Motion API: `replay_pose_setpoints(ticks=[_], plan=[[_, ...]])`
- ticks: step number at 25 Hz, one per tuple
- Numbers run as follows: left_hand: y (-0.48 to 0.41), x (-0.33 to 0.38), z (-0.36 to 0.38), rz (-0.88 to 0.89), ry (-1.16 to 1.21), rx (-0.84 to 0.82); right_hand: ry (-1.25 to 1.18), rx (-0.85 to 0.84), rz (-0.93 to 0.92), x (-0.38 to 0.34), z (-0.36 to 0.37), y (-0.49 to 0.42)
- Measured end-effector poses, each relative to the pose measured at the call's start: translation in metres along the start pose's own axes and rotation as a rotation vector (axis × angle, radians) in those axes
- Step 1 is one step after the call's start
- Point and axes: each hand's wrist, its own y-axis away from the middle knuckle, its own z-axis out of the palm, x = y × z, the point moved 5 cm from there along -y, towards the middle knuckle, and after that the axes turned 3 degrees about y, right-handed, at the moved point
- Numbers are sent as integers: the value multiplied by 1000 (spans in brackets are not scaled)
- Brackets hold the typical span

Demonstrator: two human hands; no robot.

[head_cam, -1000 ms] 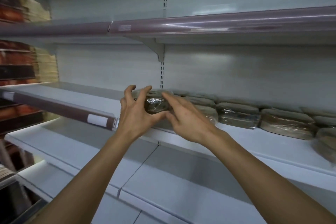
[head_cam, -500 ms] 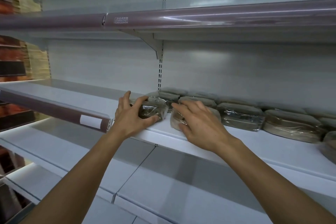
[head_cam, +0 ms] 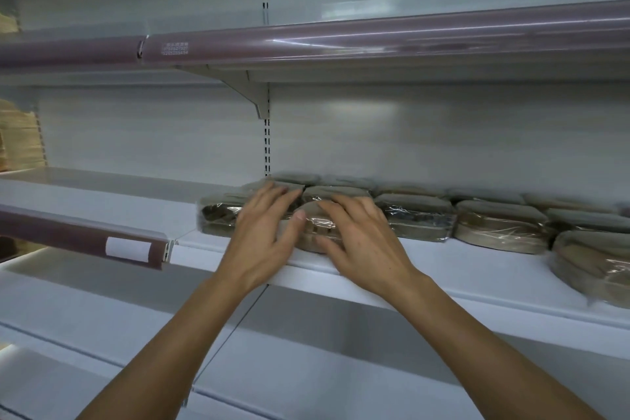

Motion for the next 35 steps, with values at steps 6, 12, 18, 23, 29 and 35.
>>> replay_pose_setpoints(ticks=[6,12,18,23,29,35], plan=[[9,23,36,-105,98,-134,3,-103,45,22,-13,25],[14,76,57,-5,163,-153,89,22,115,51,-59,65],[6,141,112,104,192,-294,271,72,328,101,-89,88],[-18,122,98,58,234,-109,252,46,348,109,-95,83],[-72,35,95,-108,-347,-378,374,-80,208,87,-68,60],[-58,40,97,-46,-516,-198,470,-105,265,101,-69,65]])
